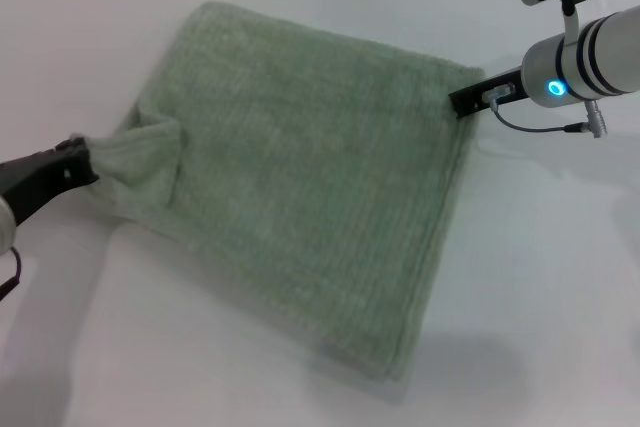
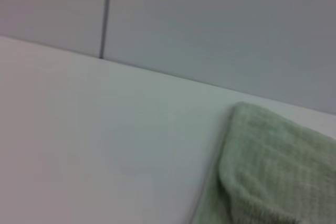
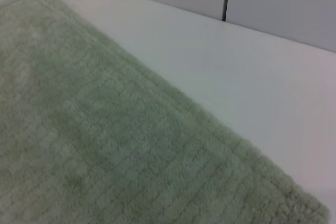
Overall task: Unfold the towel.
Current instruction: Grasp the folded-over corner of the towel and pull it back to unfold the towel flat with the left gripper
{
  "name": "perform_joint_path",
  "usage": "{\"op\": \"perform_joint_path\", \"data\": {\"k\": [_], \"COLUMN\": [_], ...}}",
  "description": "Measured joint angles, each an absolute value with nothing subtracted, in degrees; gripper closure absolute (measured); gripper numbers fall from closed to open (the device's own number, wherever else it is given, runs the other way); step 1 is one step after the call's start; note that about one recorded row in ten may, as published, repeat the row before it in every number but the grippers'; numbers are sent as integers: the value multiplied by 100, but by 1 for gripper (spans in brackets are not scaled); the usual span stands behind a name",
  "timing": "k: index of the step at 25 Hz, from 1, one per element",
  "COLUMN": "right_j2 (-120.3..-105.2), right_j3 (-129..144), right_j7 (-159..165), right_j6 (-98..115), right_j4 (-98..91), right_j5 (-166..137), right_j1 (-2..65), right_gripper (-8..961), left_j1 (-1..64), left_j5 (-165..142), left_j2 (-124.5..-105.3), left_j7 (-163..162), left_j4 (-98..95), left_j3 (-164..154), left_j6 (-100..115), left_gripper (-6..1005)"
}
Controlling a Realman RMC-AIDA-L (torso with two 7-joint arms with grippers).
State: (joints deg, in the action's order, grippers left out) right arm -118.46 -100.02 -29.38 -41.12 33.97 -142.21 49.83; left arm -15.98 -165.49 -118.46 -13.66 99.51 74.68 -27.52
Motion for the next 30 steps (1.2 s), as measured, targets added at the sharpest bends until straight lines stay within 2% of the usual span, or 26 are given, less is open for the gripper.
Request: {"op": "perform_joint_path", "data": {"k": [6, 26, 30], "right_j2": [-11831, -11824, -11824], "right_j3": [-10002, -9981, -9992], "right_j7": [-2936, -2933, -2933], "right_j6": [-4106, -4152, -4154], "right_j4": [3408, 3417, 3419], "right_j5": [-14221, -14354, -14357], "right_j1": [5012, 5021, 5013], "right_gripper": [922, 920, 919], "left_j1": [-1935, -2217, -2277], "left_j5": [-16547, -16513, -16521], "left_j2": [-11854, -11838, -11841], "left_j7": [-1755, -2242, -2243], "left_j4": [9665, 9489, 9525], "left_j3": [7443, 7337, 7355], "left_j6": [-1986, -1364, -1251], "left_gripper": [840, 827, 712]}}
